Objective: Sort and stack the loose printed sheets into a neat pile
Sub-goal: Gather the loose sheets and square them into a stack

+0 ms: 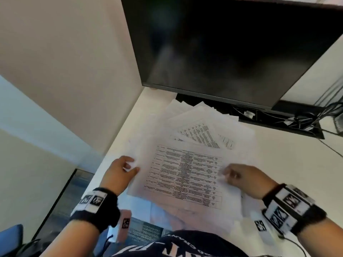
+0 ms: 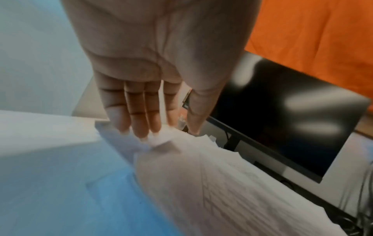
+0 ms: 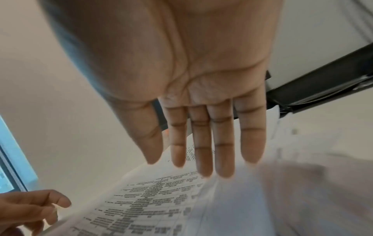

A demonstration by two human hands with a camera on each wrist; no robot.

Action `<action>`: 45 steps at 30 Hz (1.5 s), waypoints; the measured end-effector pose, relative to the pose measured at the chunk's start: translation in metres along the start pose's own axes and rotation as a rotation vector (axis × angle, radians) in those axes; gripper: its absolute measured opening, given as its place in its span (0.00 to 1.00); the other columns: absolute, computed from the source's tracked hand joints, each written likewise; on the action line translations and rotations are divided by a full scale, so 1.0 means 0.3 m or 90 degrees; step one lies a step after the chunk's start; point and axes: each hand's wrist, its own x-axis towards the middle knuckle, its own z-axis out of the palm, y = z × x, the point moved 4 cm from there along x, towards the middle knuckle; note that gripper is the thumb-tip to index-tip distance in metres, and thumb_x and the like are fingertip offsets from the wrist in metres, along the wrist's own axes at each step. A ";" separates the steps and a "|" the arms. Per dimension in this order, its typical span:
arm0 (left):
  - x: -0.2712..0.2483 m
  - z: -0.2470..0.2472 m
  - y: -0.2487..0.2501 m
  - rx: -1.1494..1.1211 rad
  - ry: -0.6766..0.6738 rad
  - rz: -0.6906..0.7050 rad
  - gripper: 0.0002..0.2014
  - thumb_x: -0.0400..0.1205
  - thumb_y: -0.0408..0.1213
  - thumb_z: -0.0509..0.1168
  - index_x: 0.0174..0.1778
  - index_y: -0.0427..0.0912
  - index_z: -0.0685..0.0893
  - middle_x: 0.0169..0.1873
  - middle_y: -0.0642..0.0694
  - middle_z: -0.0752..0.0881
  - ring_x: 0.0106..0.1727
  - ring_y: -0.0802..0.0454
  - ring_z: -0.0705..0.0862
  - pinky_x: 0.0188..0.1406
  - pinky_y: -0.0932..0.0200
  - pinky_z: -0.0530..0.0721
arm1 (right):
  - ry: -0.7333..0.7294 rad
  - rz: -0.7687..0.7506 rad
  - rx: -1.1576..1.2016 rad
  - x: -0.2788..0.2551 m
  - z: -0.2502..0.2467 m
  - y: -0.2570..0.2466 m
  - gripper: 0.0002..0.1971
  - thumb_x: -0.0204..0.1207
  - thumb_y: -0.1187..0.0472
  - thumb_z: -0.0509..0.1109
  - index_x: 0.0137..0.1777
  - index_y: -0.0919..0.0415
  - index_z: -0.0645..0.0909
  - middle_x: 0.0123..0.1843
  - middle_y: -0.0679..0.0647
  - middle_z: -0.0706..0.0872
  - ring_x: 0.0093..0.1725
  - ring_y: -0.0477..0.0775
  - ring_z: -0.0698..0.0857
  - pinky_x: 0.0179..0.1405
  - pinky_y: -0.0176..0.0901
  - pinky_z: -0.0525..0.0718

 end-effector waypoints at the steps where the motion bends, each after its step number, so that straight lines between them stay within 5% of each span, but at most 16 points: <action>1: 0.025 0.007 -0.005 -0.003 0.006 -0.040 0.18 0.76 0.47 0.73 0.59 0.49 0.80 0.48 0.44 0.83 0.46 0.48 0.83 0.45 0.56 0.78 | 0.028 -0.009 -0.007 0.055 -0.011 -0.010 0.08 0.79 0.55 0.67 0.54 0.42 0.79 0.49 0.42 0.82 0.47 0.40 0.80 0.45 0.31 0.74; 5: 0.056 0.061 0.017 0.010 -0.072 -0.104 0.29 0.72 0.46 0.77 0.67 0.48 0.75 0.53 0.47 0.81 0.52 0.49 0.80 0.52 0.59 0.74 | 0.106 0.018 0.041 0.232 -0.036 -0.032 0.16 0.77 0.57 0.69 0.65 0.47 0.78 0.62 0.50 0.81 0.59 0.50 0.80 0.55 0.41 0.75; 10: 0.046 0.079 0.076 0.001 -0.070 -0.047 0.08 0.76 0.40 0.72 0.50 0.48 0.85 0.47 0.50 0.88 0.51 0.47 0.85 0.54 0.55 0.80 | 0.105 0.092 -0.104 0.340 -0.031 -0.033 0.35 0.66 0.37 0.74 0.73 0.42 0.68 0.70 0.49 0.75 0.69 0.55 0.74 0.68 0.56 0.71; 14: 0.032 0.053 0.113 0.000 -0.049 -0.032 0.10 0.73 0.43 0.75 0.44 0.42 0.87 0.43 0.45 0.87 0.47 0.46 0.83 0.51 0.52 0.81 | 0.089 0.095 -0.186 0.357 -0.011 -0.052 0.36 0.58 0.29 0.73 0.66 0.40 0.72 0.61 0.46 0.80 0.63 0.53 0.77 0.63 0.54 0.69; 19: 0.039 0.023 0.167 -0.039 -0.073 0.003 0.12 0.70 0.47 0.77 0.38 0.43 0.86 0.38 0.45 0.87 0.42 0.47 0.86 0.47 0.50 0.84 | 0.100 0.061 -0.160 0.358 -0.002 -0.047 0.21 0.66 0.36 0.73 0.52 0.48 0.81 0.51 0.47 0.80 0.55 0.52 0.80 0.58 0.51 0.70; 23: 0.087 0.027 0.187 -0.159 -0.031 0.001 0.09 0.80 0.49 0.68 0.44 0.48 0.87 0.40 0.48 0.89 0.39 0.51 0.84 0.42 0.59 0.81 | 0.134 0.075 -0.062 0.334 -0.044 0.010 0.15 0.73 0.41 0.70 0.41 0.53 0.80 0.43 0.46 0.82 0.45 0.50 0.80 0.50 0.45 0.73; 26: 0.122 0.056 0.173 -0.336 0.017 -0.084 0.17 0.86 0.51 0.57 0.48 0.45 0.87 0.39 0.49 0.86 0.38 0.51 0.82 0.44 0.56 0.79 | 0.136 0.132 0.023 0.314 -0.095 0.087 0.10 0.77 0.46 0.68 0.41 0.50 0.78 0.40 0.48 0.84 0.47 0.55 0.83 0.53 0.47 0.80; 30: 0.141 0.135 0.174 -0.499 0.003 -0.184 0.15 0.87 0.45 0.58 0.52 0.37 0.85 0.42 0.40 0.86 0.43 0.45 0.85 0.48 0.49 0.84 | 0.183 0.173 0.055 0.278 -0.167 0.120 0.18 0.82 0.61 0.62 0.30 0.51 0.67 0.34 0.52 0.77 0.43 0.57 0.78 0.46 0.44 0.73; 32: 0.138 0.183 0.190 -0.555 -0.047 -0.209 0.11 0.86 0.37 0.61 0.56 0.34 0.82 0.44 0.36 0.87 0.45 0.42 0.85 0.47 0.52 0.85 | 0.177 0.186 0.066 0.285 -0.177 0.126 0.14 0.83 0.64 0.60 0.34 0.53 0.72 0.37 0.54 0.80 0.47 0.60 0.79 0.46 0.44 0.72; 34: 0.128 0.232 0.207 -0.575 -0.109 -0.235 0.09 0.85 0.34 0.62 0.59 0.34 0.80 0.46 0.36 0.88 0.47 0.40 0.86 0.50 0.51 0.85 | 0.142 0.200 0.089 0.304 -0.162 0.126 0.09 0.83 0.59 0.60 0.56 0.61 0.79 0.51 0.57 0.84 0.56 0.63 0.81 0.53 0.48 0.74; 36: 0.119 0.270 0.225 -0.579 -0.132 -0.253 0.07 0.85 0.33 0.61 0.58 0.37 0.79 0.46 0.39 0.88 0.49 0.41 0.87 0.54 0.50 0.85 | 0.095 0.225 0.107 0.322 -0.126 0.111 0.29 0.82 0.47 0.61 0.78 0.62 0.64 0.61 0.58 0.83 0.62 0.60 0.80 0.61 0.49 0.75; 37: 0.119 0.281 0.235 -0.569 -0.134 -0.250 0.06 0.85 0.33 0.61 0.56 0.37 0.79 0.46 0.40 0.87 0.47 0.42 0.86 0.53 0.50 0.85 | 0.080 0.239 0.113 0.330 -0.107 0.104 0.34 0.81 0.43 0.61 0.81 0.61 0.60 0.62 0.59 0.81 0.63 0.59 0.80 0.63 0.49 0.75; 39: 0.132 0.300 0.236 -0.500 -0.125 -0.230 0.09 0.85 0.36 0.64 0.58 0.37 0.80 0.48 0.42 0.87 0.46 0.46 0.85 0.48 0.52 0.84 | 0.064 0.238 0.099 0.346 -0.074 0.086 0.29 0.79 0.42 0.62 0.73 0.62 0.70 0.63 0.59 0.80 0.61 0.58 0.80 0.62 0.50 0.77; 41: 0.138 0.306 0.232 -0.436 -0.119 -0.199 0.15 0.82 0.41 0.67 0.63 0.41 0.80 0.54 0.46 0.87 0.50 0.50 0.86 0.50 0.53 0.85 | 0.079 0.197 0.098 0.346 -0.048 0.062 0.21 0.79 0.45 0.65 0.58 0.65 0.79 0.51 0.54 0.84 0.47 0.54 0.84 0.45 0.45 0.84; 43: 0.138 0.309 0.231 -0.376 -0.104 -0.170 0.17 0.79 0.44 0.70 0.64 0.45 0.82 0.54 0.50 0.89 0.53 0.50 0.87 0.55 0.49 0.85 | 0.076 0.151 0.128 0.322 -0.028 0.019 0.18 0.79 0.50 0.66 0.60 0.63 0.81 0.45 0.52 0.85 0.41 0.50 0.84 0.34 0.40 0.80; 45: 0.136 0.301 0.221 -0.344 -0.065 -0.162 0.14 0.78 0.44 0.71 0.58 0.46 0.84 0.48 0.51 0.90 0.47 0.53 0.87 0.44 0.56 0.85 | 0.046 0.108 0.167 0.294 -0.005 -0.017 0.17 0.81 0.51 0.64 0.63 0.61 0.79 0.50 0.54 0.85 0.44 0.50 0.84 0.36 0.39 0.79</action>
